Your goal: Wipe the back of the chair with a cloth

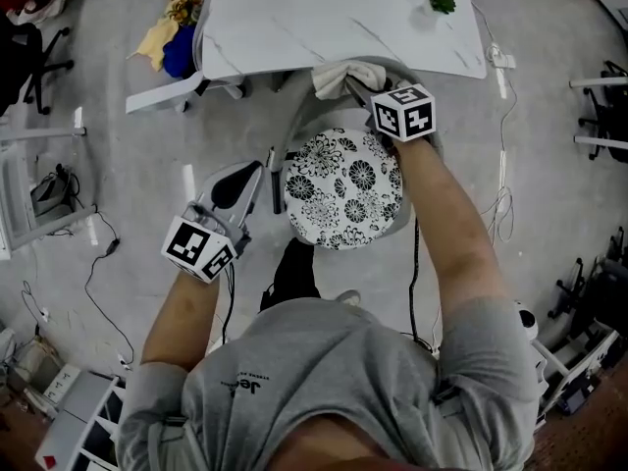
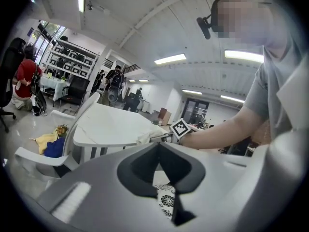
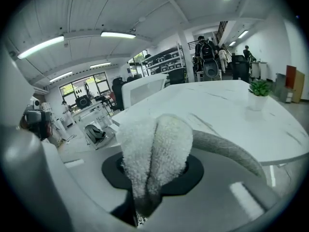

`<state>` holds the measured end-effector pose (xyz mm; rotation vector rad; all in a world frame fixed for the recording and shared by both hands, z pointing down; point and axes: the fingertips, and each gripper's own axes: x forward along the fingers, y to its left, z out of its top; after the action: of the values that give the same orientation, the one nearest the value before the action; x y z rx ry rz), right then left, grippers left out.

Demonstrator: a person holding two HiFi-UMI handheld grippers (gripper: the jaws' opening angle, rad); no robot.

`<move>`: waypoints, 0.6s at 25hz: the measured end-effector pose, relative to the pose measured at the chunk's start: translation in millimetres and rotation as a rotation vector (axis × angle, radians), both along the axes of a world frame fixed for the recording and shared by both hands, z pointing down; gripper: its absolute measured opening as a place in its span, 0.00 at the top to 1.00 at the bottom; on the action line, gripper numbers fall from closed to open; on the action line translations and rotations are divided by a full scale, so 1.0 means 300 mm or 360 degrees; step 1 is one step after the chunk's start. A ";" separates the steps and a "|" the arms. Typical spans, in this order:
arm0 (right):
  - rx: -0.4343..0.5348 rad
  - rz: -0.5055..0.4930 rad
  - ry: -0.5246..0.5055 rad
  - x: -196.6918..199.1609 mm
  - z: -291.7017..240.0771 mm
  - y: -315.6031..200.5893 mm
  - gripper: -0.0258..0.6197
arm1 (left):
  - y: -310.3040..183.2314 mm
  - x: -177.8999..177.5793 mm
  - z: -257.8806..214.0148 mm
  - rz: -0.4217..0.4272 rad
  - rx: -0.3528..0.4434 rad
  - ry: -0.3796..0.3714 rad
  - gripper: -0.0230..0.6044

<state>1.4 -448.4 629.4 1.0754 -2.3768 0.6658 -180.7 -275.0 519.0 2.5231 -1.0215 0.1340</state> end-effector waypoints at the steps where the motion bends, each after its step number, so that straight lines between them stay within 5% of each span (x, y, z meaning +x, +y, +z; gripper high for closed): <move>1: 0.0002 0.0038 0.0014 0.031 0.001 -0.005 0.82 | -0.001 0.007 -0.002 0.0008 -0.0001 -0.0002 0.87; 15: 0.0005 0.0502 0.0188 0.482 -0.019 0.024 0.82 | -0.015 0.132 -0.036 0.0109 0.0017 0.0029 0.87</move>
<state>146.0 -441.2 623.7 1.4663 -2.1289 0.6827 -141.1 -279.7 508.0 2.5651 -0.9310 0.1252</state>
